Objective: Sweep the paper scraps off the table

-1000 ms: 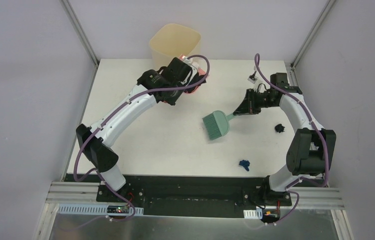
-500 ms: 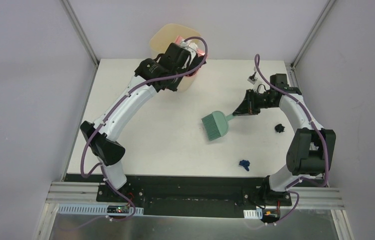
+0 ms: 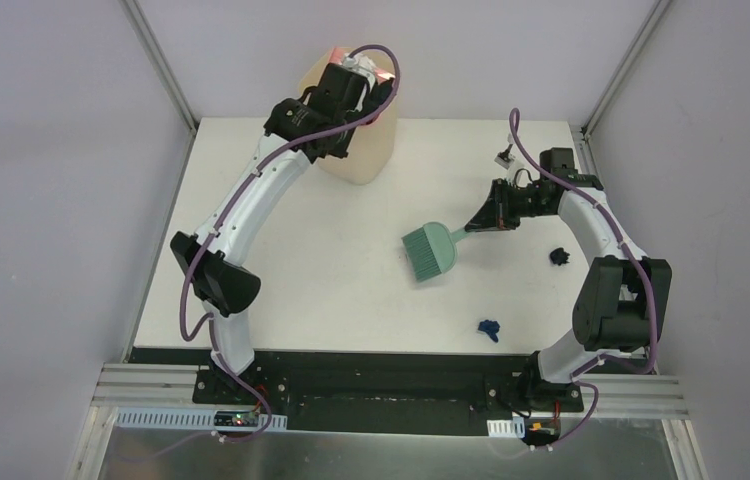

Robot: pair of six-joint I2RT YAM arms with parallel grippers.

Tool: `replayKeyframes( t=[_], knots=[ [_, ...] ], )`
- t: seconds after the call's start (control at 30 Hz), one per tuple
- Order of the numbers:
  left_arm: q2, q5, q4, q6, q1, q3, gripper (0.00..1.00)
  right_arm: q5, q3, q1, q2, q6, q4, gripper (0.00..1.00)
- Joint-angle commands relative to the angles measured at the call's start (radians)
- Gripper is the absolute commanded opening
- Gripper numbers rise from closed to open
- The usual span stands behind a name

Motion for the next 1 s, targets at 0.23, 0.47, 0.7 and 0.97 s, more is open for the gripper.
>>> replayKeyframes(
  t=[0.23,0.47,0.7,0.97],
  knots=[
    [0.039,-0.081,0.097,0.098,0.067,0.069,0.12,-0.037,0.005,0.001,-0.043,-0.027,0.018,0.0],
    [0.086,-0.166,0.196,0.165,0.1,0.067,0.12,-0.046,0.007,0.001,-0.041,-0.03,0.01,0.0],
    [0.119,-0.193,0.241,0.212,0.126,0.066,0.12,-0.049,0.012,0.001,-0.022,-0.046,-0.003,0.0],
    [0.127,-0.344,0.423,0.454,0.126,-0.008,0.12,-0.04,0.022,0.001,-0.018,-0.052,-0.015,0.0]
  ],
)
